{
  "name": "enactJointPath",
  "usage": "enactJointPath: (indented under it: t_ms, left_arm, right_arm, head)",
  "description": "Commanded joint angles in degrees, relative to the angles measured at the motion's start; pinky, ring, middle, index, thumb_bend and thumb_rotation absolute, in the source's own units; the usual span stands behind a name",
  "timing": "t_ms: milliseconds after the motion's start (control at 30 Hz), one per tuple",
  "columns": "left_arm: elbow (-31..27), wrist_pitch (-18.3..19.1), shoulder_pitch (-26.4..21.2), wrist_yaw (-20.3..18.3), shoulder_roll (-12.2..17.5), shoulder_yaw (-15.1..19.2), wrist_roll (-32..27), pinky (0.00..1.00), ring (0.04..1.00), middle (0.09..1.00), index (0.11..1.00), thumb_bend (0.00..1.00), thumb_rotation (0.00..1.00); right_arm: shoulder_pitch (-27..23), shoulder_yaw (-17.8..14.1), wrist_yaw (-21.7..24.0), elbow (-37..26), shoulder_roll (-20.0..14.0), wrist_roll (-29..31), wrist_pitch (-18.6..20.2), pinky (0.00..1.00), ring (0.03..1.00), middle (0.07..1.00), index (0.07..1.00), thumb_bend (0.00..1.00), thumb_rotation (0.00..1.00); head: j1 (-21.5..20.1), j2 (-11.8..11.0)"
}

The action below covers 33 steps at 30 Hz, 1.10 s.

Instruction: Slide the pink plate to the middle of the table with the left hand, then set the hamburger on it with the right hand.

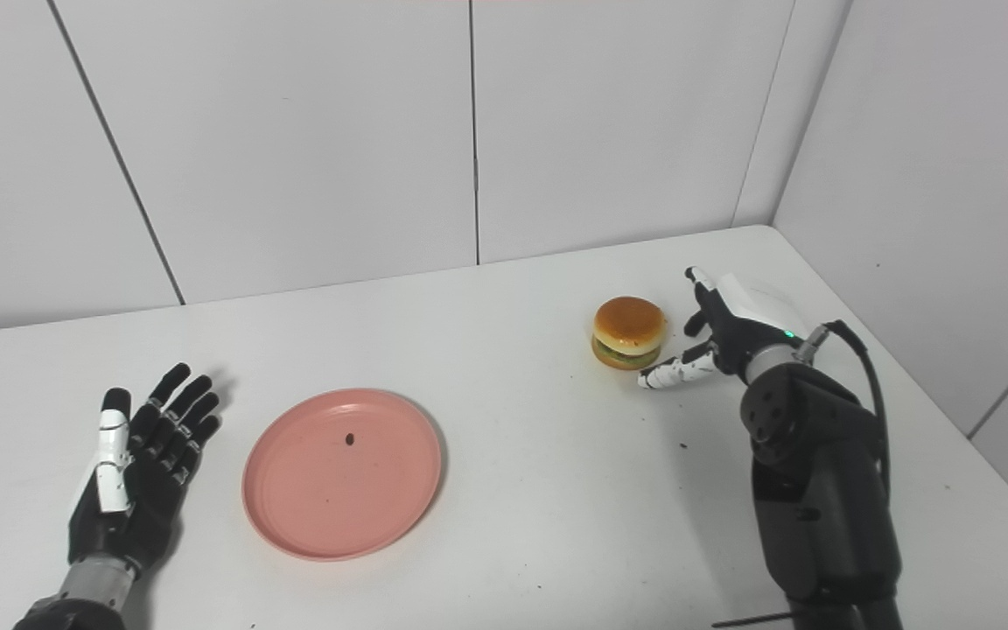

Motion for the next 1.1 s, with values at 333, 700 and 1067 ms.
enactJointPath:
  t_ms: [333,700,1067]
  left_arm:
    - [-0.23,2.57,1.34,0.62,0.03,-0.12,-0.02,0.96,0.925,0.889,0.874,0.61,1.0]
    - [-0.23,2.76,1.19,0.85,0.02,-0.06,0.06,0.96,0.922,0.886,0.868,0.61,1.0]
    - [-0.18,2.89,1.09,0.86,0.05,0.04,-0.44,0.96,0.921,0.885,0.871,0.61,1.0]
  right_arm:
    - [-1.96,0.94,-2.61,-1.11,-0.87,-0.03,0.02,0.71,0.883,0.932,0.978,0.99,0.38]
    - [-0.97,3.44,-8.56,-0.24,-1.4,-0.24,0.0,0.87,0.959,0.978,0.999,1.0,0.51]
    - [-1.15,3.63,-8.42,-0.23,-1.59,0.02,0.02,0.87,0.956,0.975,1.0,1.0,0.52]
  head:
    - [0.27,0.15]
    - [0.35,0.15]
    - [0.24,0.33]
